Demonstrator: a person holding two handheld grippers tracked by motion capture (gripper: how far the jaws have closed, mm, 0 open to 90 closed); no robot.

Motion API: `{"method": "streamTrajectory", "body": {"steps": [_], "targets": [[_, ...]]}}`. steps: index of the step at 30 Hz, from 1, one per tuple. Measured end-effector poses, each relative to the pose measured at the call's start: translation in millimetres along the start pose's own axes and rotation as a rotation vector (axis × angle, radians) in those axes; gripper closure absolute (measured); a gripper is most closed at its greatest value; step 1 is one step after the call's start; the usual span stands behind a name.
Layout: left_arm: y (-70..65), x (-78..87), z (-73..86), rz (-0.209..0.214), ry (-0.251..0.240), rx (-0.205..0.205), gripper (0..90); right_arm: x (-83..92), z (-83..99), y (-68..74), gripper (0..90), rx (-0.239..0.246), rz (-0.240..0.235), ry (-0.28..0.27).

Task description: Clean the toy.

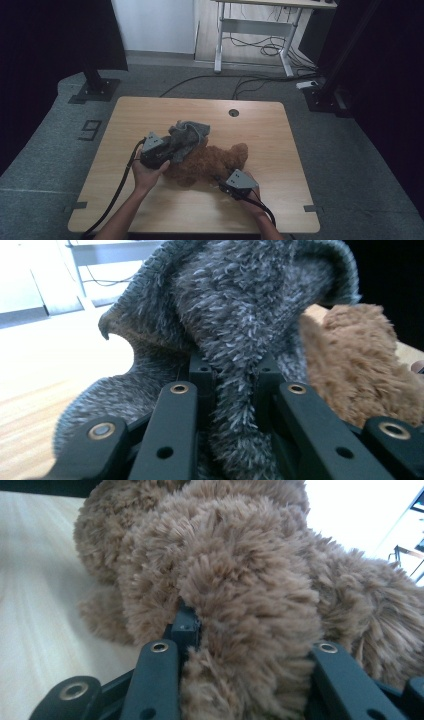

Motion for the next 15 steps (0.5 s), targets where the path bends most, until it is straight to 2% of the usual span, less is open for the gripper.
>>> {"method": "streamTrajectory", "body": {"steps": [4, 7, 9, 12, 15], "targets": [[-12.0, 0.7, 12.2, 0.017, 0.031, -0.039, 77.9, 7.2, 6.8, 4.7, 62.5, -0.025, -0.019, 0.016], [-14.8, 0.6, 22.2, 0.024, 0.041, -0.04, 78.3, 10.4, 7.5, 5.9, 57.3, -0.039, -0.033, 0.023], [-14.0, 1.1, 26.4, 0.034, 0.035, -0.021, 78.7, 12.7, 6.9, 5.2, 53.0, -0.043, -0.05, 0.029], [-15.2, 0.6, 29.3, 0.035, 0.033, -0.022, 79.0, 16.7, 6.5, 1.4, 44.6, -0.09, -0.069, 0.026], [-16.5, 0.6, 30.8, 0.031, 0.035, -0.03, 79.1, 22.4, 7.0, -1.4, 37.0, -0.149, -0.066, 0.018]]}}
Point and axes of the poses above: each handheld gripper's, and its own axes: x roughly backward along the jaws, z roughly out of its underside, y roughly to its left, the point moved 1 cm from there along -x, roughly forward along the jaws, and after that the axes turned 3 degrees about z, right-handed, at the moved point
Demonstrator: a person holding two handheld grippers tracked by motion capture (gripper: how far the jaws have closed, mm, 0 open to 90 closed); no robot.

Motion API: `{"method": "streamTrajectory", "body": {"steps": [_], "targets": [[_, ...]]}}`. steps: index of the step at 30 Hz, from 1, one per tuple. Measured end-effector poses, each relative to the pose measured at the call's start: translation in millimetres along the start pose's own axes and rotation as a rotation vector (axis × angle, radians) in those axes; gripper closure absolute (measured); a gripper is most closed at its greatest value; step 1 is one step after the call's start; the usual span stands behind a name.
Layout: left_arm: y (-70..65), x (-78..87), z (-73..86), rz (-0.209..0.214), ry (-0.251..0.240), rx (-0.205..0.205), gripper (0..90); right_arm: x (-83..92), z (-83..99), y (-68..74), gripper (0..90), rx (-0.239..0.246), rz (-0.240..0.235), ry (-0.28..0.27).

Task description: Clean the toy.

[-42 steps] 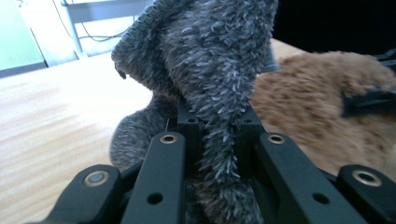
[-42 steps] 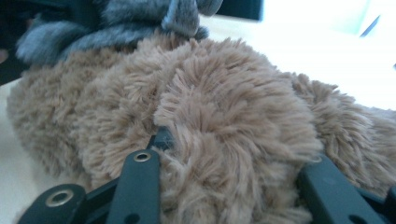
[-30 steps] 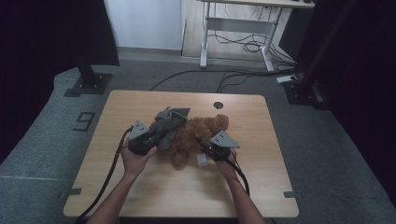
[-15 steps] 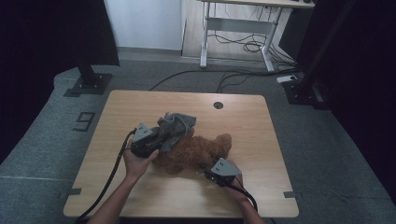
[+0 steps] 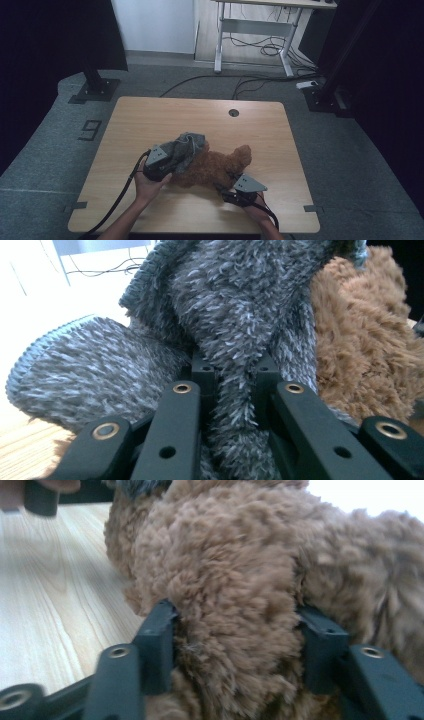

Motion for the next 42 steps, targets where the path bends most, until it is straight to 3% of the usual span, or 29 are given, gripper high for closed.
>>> {"method": "streamTrajectory", "body": {"steps": [6, 11, 15, 17, 22, 26, 31, 34, 39, 42], "targets": [[-0.7, 1.6, 3.2, -0.004, -0.004, -0.003, 79.2, 14.4, 5.1, -9.8, 24.1, -0.137, 0.037, -0.018], [-1.2, 4.1, 5.9, 0.008, -0.006, 0.006, 79.2, 4.7, 7.4, -21.8, 12.4, -0.198, -0.006, 0.055], [-0.6, 6.6, 10.4, 0.028, -0.01, 0.023, 79.3, -13.7, -0.1, -17.8, 9.6, -0.167, -0.057, 0.078], [-1.8, 7.8, 13.1, 0.027, -0.011, 0.018, 79.4, -24.1, -2.1, -10.3, 10.0, -0.122, -0.044, 0.095], [-1.5, 14.0, 11.6, 0.037, -0.025, 0.029, 79.3, -30.3, 0.4, -1.7, 38.1, -0.022, 0.055, 0.074], [-12.9, 14.7, -7.0, 0.076, -0.045, 0.011, 79.3, -30.0, 1.4, 1.7, 46.1, 0.001, 0.079, 0.067], [-47.2, -7.4, -35.4, 0.138, -0.053, -0.058, 79.3, -31.0, 1.1, 2.7, 47.3, 0.001, 0.084, 0.071], [-63.2, -21.4, -53.2, 0.176, -0.064, -0.069, 79.2, -29.7, 1.3, 3.1, 47.5, -0.001, 0.085, 0.078], [-87.0, -55.5, -78.6, 0.222, -0.013, -0.086, 78.9, -29.6, 1.3, 5.7, 47.5, 0.01, 0.094, 0.078], [-94.3, -79.6, -81.1, 0.242, 0.069, -0.077, 78.8, -29.4, 1.4, 6.9, 47.5, 0.019, 0.101, 0.078]]}}
Point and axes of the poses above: each handheld gripper's, and its own axes: x roughly backward along the jaws, z roughly out of its underside, y roughly to its left, the point moved 1 cm from there along -x, roughly forward along the jaws, and after that the axes turned 3 degrees about z, right-handed, at the moved point
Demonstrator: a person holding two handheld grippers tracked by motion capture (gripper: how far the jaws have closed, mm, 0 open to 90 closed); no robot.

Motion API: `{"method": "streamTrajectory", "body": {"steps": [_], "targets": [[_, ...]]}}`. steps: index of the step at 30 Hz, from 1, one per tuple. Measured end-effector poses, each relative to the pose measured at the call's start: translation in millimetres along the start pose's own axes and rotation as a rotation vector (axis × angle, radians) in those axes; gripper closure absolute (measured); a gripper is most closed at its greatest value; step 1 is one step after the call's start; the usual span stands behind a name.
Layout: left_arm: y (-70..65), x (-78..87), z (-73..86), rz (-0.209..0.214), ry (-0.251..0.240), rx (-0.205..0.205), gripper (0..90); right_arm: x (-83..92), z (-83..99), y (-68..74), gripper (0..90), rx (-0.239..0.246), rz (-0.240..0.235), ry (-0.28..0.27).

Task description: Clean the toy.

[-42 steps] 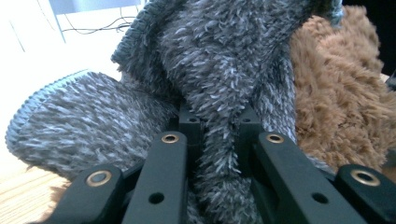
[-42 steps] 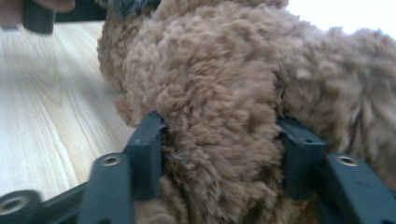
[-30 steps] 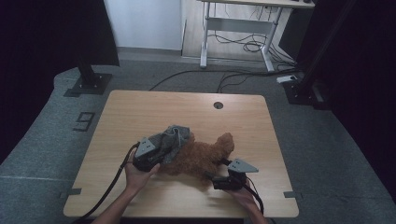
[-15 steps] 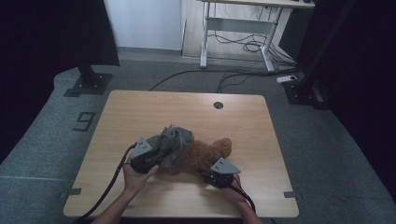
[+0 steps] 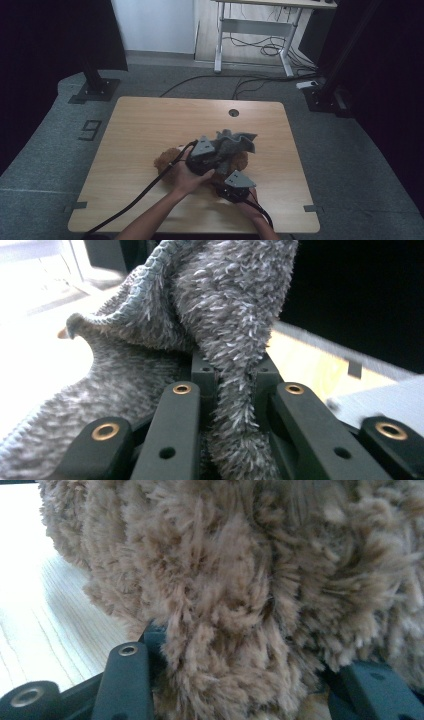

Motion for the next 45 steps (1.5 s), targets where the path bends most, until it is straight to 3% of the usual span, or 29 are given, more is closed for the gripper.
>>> {"method": "streamTrajectory", "body": {"steps": [4, 9, 15, 19, 23, 27, 31, 34, 37, 40, 45], "targets": [[2.2, -22.0, 14.4, 0.01, 0.093, 0.004, 78.9, 0.6, 0.3, 0.6, 47.5, 0.004, 0.003, 0.011], [0.4, -9.8, 18.6, -0.036, 0.091, -0.031, 79.0, 1.9, 0.8, 1.2, 48.1, 0.003, 0.006, 0.022], [17.0, 23.4, 30.7, -0.085, 0.066, -0.013, 79.0, 2.3, 0.9, 1.1, 48.2, -0.005, 0.015, 0.023], [31.6, 50.0, 44.4, -0.16, 0.068, -0.019, 79.1, 2.1, 0.9, -0.5, 48.2, -0.006, 0.015, 0.024], [46.2, 75.0, 60.8, -0.143, 0.04, 0.031, 79.2, 1.9, 0.8, 0.1, 48.9, -0.005, 0.018, 0.018], [46.5, 95.7, 66.3, -0.154, -0.006, 0.034, 79.2, 0.9, 0.3, 1.2, 49.4, -0.006, 0.02, 0.017], [51.6, 112.8, 66.3, -0.206, -0.032, 0.03, 79.1, 0.9, 0.5, 0.2, 50.1, -0.016, 0.019, 0.018], [65.3, 126.1, 69.0, -0.252, -0.043, 0.058, 79.1, 1.5, 0.7, -0.5, 50.6, -0.014, 0.018, 0.02], [84.4, 139.8, 78.3, -0.279, -0.052, 0.123, 79.0, 2.4, 1.2, -1.2, 50.8, -0.014, 0.018, 0.023], [99.3, 148.3, 95.3, -0.293, -0.03, 0.175, 79.0, 3.0, 1.5, -0.9, 50.8, -0.007, 0.017, 0.025], [112.4, 149.4, 122.2, -0.305, 0.028, 0.232, 79.0, 2.8, 1.4, -1.2, 50.9, -0.008, 0.016, 0.026]]}}
Point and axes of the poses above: each handheld gripper's, and its own axes: x roughly backward along the jaws, z roughly out of its underside, y roughly to its left, the point moved 1 cm from there along -x, roughly forward along the jaws, and after that the axes turned 3 degrees about z, right-handed, at the moved point
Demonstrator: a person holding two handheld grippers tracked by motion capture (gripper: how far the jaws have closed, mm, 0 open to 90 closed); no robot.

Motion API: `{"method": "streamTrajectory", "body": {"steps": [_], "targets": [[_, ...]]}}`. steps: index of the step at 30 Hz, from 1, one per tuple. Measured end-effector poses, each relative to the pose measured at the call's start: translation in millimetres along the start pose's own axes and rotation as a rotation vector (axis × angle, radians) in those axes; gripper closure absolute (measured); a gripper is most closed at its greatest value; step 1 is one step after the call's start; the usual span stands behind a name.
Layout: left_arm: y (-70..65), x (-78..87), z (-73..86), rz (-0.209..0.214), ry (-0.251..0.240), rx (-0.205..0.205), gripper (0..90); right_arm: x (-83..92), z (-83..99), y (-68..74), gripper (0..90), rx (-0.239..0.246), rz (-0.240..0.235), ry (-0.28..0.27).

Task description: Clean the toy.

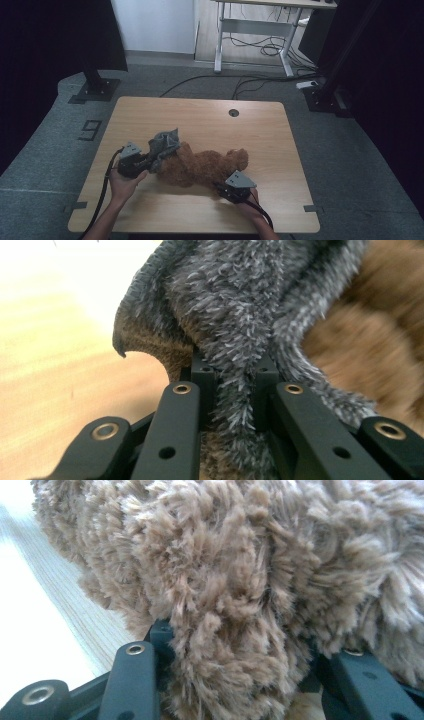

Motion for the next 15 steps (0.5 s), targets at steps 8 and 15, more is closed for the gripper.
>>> {"method": "streamTrajectory", "body": {"steps": [8, 15], "targets": [[-15.4, 7.3, -22.5, 0.059, -0.068, -0.018, 78.9, 0.2, 0.3, -1.6, 50.9, -0.006, -0.003, 0.003], [-66.8, -5.0, -69.9, 0.163, -0.116, -0.106, 78.7, 0.3, 0.2, -0.8, 50.9, -0.001, -0.001, 0.0]]}}
Point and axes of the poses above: each handheld gripper's, and its own axes: x roughly backward along the jaws, z roughly out of its underside, y roughly to its left, the point moved 1 cm from there along -x, roughly forward along the jaws, and after that the axes turned 3 degrees about z, right-handed, at the moved point
